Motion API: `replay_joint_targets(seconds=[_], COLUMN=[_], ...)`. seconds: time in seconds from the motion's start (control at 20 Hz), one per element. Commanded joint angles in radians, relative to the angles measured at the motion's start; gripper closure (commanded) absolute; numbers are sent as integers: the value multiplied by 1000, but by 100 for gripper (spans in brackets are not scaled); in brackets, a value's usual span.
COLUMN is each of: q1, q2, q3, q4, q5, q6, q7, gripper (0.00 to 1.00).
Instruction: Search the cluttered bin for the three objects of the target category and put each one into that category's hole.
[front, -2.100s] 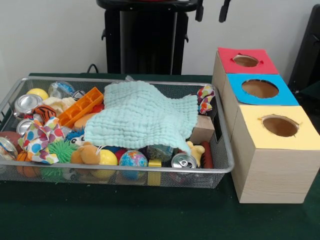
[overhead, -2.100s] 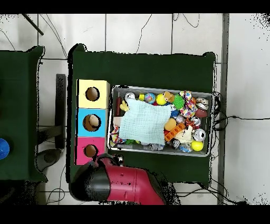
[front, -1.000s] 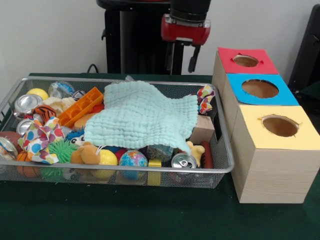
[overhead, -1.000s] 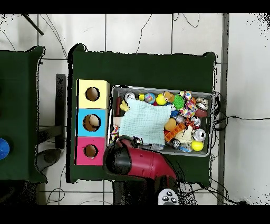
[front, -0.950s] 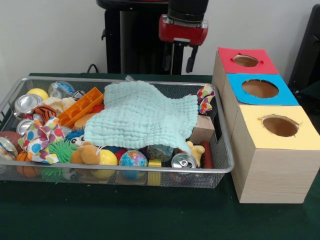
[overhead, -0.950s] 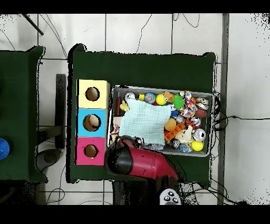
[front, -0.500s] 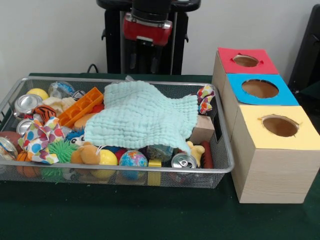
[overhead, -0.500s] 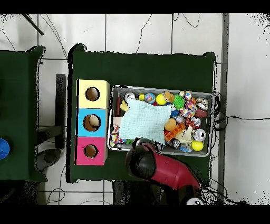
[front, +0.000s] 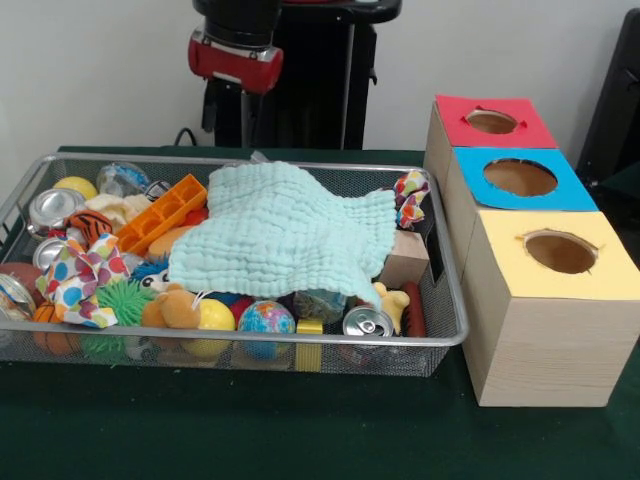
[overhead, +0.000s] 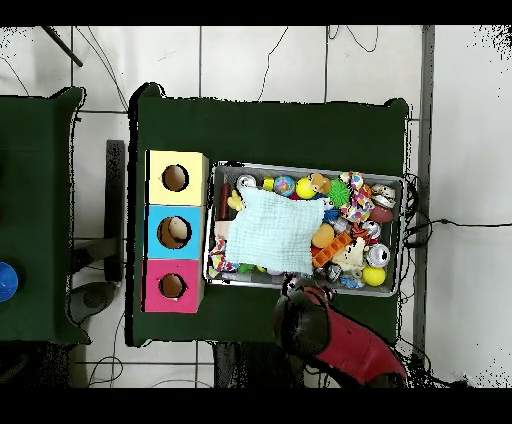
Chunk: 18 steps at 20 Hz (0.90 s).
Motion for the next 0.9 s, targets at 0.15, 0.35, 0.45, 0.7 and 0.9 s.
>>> replay_joint_targets(seconds=[0.15,0.35,0.45,0.7,0.9], q1=[-91,-107,-123,-178,-224], q2=[99,93,113,107,90], q3=[52,38,36,29,32], q4=[93,82,67,63,31], q5=[-31,-15,-13,-23,-45], q6=[-166,-163,-171,-176,-146], q7=[235,222,212,198,156], gripper=[0,0,0,0,0])
